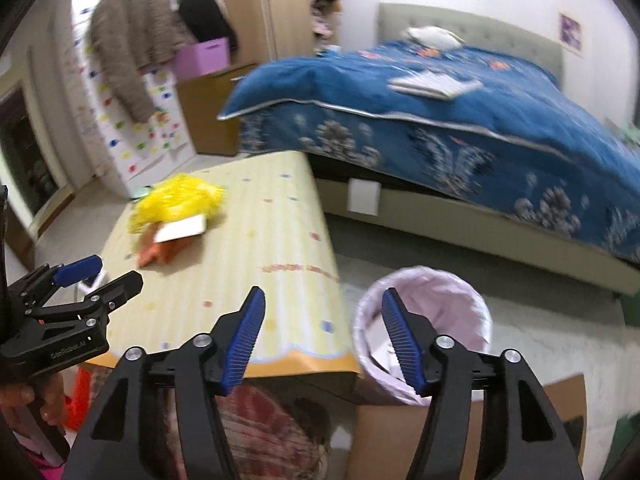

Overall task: Collect trash
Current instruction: 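Move both tools back over the table, then move both tools toward the yellow foam net and orange cloth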

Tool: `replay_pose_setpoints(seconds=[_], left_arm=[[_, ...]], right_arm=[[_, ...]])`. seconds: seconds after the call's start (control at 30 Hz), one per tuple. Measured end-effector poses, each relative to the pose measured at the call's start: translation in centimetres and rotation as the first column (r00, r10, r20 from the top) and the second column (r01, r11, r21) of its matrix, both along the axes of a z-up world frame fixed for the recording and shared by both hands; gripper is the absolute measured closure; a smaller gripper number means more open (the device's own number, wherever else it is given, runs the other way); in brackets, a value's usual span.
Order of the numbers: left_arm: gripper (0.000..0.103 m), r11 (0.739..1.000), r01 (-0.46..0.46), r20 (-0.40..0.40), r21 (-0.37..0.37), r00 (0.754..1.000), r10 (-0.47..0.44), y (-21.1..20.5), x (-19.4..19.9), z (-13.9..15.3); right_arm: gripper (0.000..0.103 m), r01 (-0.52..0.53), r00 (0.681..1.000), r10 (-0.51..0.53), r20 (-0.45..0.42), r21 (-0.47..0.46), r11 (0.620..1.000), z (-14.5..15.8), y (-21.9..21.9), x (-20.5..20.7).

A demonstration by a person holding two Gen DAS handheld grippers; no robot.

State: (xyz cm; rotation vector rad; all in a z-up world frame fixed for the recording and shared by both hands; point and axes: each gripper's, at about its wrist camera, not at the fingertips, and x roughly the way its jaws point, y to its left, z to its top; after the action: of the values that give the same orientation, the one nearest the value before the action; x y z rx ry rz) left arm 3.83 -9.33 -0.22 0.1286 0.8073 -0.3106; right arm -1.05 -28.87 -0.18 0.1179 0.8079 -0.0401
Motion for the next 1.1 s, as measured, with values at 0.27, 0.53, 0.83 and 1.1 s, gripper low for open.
replay_pose_setpoints(seconds=[0.27,0.53,0.83,1.1], left_arm=[[0.018,0.987,-0.158,0.042,0.018,0.987,0.158,6.5,-0.5,1.6],[0.018,0.963,-0.270,0.052,0.022,0.962,0.269,11.5,-0.1,1.7],[0.018,0.956,-0.293,0.058,0.017,0.955,0.291,14.3,1.0,1.9],[0.018,0.955,-0.296,0.068,0.033,0.954,0.294,14.8,1.8,2.3]], right_arm=[[0.036,-0.114,0.994,0.114,0.005,-0.017,0.993,0.9,5.2,1.9],[0.036,-0.154,0.988,0.154,-0.014,0.007,0.988,0.6,8.7,3.8],[0.035,-0.185,0.983,0.184,-0.013,-0.035,0.982,1.2,12.0,5.4],[0.034,-0.194,0.981,0.193,-0.033,-0.013,0.981,0.6,12.4,6.4]])
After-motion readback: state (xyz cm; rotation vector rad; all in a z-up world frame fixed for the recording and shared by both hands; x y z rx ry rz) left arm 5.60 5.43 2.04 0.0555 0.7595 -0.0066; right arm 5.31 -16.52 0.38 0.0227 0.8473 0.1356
